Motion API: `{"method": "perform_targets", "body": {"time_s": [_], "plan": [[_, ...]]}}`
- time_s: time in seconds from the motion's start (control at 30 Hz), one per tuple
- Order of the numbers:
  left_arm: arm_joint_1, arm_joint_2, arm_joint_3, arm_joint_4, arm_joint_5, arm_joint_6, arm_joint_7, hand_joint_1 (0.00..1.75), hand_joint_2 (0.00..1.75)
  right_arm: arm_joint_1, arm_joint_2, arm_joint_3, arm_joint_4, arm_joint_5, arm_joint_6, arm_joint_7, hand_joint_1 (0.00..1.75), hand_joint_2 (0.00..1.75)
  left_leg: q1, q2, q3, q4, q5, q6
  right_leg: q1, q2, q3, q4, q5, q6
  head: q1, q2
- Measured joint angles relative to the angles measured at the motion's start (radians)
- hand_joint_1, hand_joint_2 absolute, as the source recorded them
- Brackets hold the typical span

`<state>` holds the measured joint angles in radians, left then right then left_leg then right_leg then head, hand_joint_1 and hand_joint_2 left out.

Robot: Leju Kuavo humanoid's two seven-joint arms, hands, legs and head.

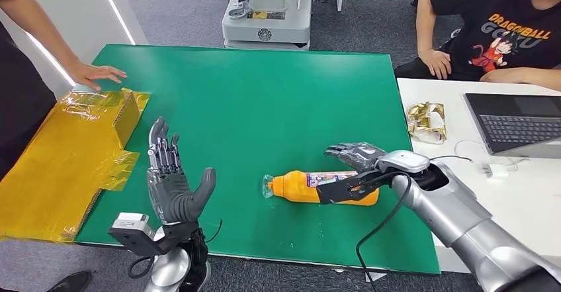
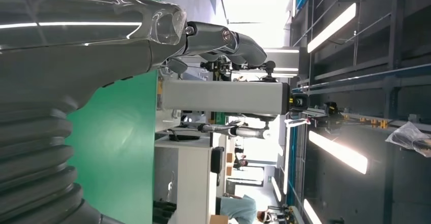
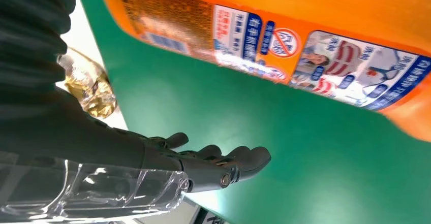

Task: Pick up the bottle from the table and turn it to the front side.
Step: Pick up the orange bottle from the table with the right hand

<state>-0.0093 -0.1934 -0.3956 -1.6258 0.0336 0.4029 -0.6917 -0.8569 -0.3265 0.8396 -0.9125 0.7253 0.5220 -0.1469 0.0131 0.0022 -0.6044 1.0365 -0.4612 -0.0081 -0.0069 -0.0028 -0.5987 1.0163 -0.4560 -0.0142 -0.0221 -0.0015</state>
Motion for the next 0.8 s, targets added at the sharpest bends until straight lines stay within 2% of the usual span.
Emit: {"method": "perform_targets", "body": {"time_s": [0.17,0.8], "plan": [[0.003,0.003,0.0,0.0,0.007,0.008,-0.004,0.0,1.75,-0.052,-0.003,0.061,0.044,-0.038,0.044,-0.001,0.0,1.75,0.0,0.0,0.0,0.0,0.0,0.0,0.0,0.0,0.0,0.0,0.0,0.0,0.0,0.0],[0.014,0.006,0.0,0.0,0.014,0.029,-0.008,0.0,1.75,-0.085,-0.009,0.184,0.142,-0.121,0.021,-0.028,0.0,1.75,0.0,0.0,0.0,0.0,0.0,0.0,0.0,0.0,0.0,0.0,0.0,0.0,0.0,0.0]]}}
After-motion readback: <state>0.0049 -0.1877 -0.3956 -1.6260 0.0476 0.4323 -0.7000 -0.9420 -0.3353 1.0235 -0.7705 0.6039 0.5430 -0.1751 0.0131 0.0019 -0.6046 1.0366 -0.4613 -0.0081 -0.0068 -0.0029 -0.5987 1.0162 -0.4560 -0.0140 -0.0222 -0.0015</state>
